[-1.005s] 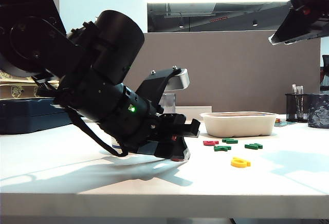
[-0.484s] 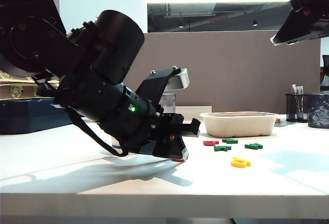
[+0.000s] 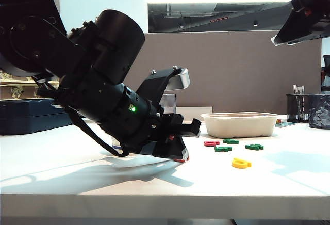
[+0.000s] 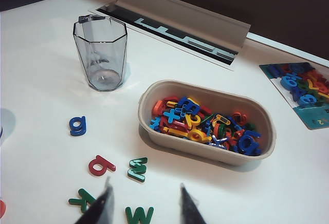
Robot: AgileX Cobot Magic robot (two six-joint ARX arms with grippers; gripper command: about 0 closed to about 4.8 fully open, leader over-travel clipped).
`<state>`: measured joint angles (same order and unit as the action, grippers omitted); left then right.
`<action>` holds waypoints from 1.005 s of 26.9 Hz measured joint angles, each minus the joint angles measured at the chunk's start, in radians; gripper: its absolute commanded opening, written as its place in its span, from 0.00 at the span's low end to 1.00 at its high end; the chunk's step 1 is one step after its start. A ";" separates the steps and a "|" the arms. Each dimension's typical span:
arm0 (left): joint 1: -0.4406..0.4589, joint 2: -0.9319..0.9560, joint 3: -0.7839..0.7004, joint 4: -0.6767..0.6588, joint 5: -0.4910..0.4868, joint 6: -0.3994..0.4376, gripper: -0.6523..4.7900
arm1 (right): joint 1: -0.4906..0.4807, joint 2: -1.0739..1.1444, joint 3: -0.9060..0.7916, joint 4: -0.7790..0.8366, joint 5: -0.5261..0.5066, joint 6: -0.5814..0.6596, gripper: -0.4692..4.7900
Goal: Pick up the letter "c" and put it in the paper cup.
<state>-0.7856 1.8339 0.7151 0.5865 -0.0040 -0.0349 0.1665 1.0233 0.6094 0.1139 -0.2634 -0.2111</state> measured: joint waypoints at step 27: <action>0.000 0.001 0.035 -0.021 0.000 0.000 0.28 | 0.000 0.000 0.000 0.000 0.002 0.000 0.40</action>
<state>-0.7856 1.8347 0.7502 0.5659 -0.0040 -0.0349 0.1665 1.0233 0.6094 0.1139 -0.2615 -0.2111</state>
